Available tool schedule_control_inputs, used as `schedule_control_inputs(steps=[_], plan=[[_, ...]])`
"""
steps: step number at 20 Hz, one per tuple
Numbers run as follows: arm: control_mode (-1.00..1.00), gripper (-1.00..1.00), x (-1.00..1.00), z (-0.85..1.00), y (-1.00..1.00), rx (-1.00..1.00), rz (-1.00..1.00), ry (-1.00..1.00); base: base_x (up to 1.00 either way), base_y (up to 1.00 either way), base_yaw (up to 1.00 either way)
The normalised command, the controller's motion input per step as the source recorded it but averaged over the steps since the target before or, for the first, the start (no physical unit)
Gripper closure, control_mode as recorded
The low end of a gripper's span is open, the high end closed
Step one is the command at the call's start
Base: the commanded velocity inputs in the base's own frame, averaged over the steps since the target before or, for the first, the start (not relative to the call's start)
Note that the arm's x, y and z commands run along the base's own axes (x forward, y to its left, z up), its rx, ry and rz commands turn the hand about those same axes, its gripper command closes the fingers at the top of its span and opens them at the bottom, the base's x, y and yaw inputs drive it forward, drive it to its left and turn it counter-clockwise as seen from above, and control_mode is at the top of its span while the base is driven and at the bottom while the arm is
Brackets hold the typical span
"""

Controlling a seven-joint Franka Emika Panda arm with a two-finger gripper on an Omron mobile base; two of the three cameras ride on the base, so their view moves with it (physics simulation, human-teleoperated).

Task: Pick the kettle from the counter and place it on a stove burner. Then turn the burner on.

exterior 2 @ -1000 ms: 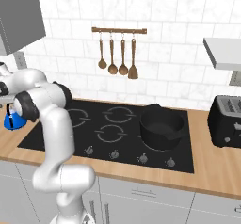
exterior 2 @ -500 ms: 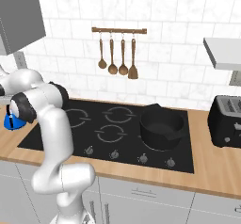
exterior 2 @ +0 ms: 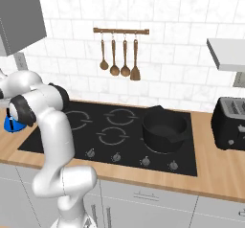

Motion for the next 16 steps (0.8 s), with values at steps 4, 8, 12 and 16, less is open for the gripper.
schedule_control_inputs(steps=[4,8,12,16], plan=[[-1.00,-1.00,0.10,0.00,0.00,0.00,0.00,0.00,0.00,0.00,0.00],[-1.00,-1.00,0.02,0.00,0.00,0.00,0.00,0.00,0.00,0.00,0.00],[-1.00,-1.00,0.00,-0.13,0.00,0.00,0.00,-0.01,0.00,0.00,0.00],[-1.00,-1.00,0.00,-0.14,0.00,0.00,0.00,0.00,0.00,0.00,0.00]])
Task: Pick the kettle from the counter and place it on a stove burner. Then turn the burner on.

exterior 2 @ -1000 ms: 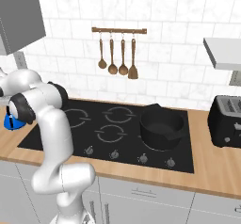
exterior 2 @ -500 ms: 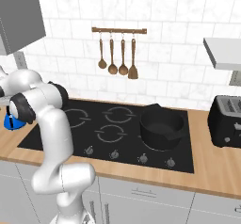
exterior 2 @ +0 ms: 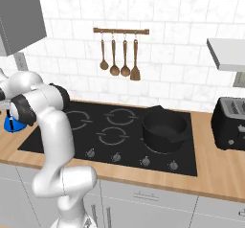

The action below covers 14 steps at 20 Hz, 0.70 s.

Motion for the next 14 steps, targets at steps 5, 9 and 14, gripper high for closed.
schedule_control_inputs(steps=[5,9,14], plan=[[-1.00,-1.00,0.00,0.00,0.00,0.00,0.00,0.00,0.00,0.00,0.00],[-1.00,1.00,0.00,0.00,0.00,0.00,0.00,0.00,0.00,0.00,0.00],[-1.00,1.00,0.00,0.00,0.00,-0.02,0.00,0.00,0.00,0.00,0.00]])
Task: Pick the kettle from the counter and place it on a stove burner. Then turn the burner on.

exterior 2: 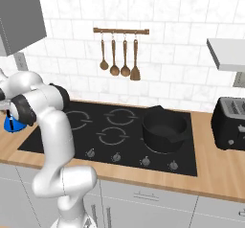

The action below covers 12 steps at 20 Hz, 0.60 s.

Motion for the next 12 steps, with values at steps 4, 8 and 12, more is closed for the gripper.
schedule_control_inputs(steps=[4,8,12], plan=[[-1.00,1.00,-0.24,0.00,0.00,-0.02,-0.02,-0.04,0.00,0.00,0.00],[-1.00,1.00,-0.66,0.00,-0.12,0.00,-0.07,-0.09,0.00,0.00,0.00],[-1.00,1.00,-0.55,0.20,-0.27,0.00,-0.07,-0.12,0.00,0.00,0.00]])
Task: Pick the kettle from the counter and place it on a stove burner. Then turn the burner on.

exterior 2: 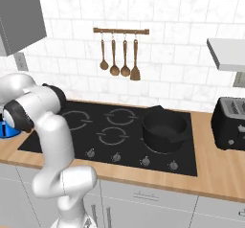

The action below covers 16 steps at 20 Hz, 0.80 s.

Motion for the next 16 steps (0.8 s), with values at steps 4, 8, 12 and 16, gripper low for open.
schedule_control_inputs(steps=[4,8,12,16], plan=[[-1.00,1.00,-0.32,0.34,-0.48,0.00,-0.06,-0.11,0.00,0.00,0.00],[-1.00,1.00,-0.20,0.41,-0.67,0.00,-0.05,-0.08,0.00,0.00,0.00],[-1.00,1.00,-0.08,0.32,-0.70,0.00,-0.03,-0.07,0.00,0.00,0.00],[-1.00,1.00,0.00,0.10,-0.78,0.00,0.00,-0.10,0.00,0.00,0.00]])
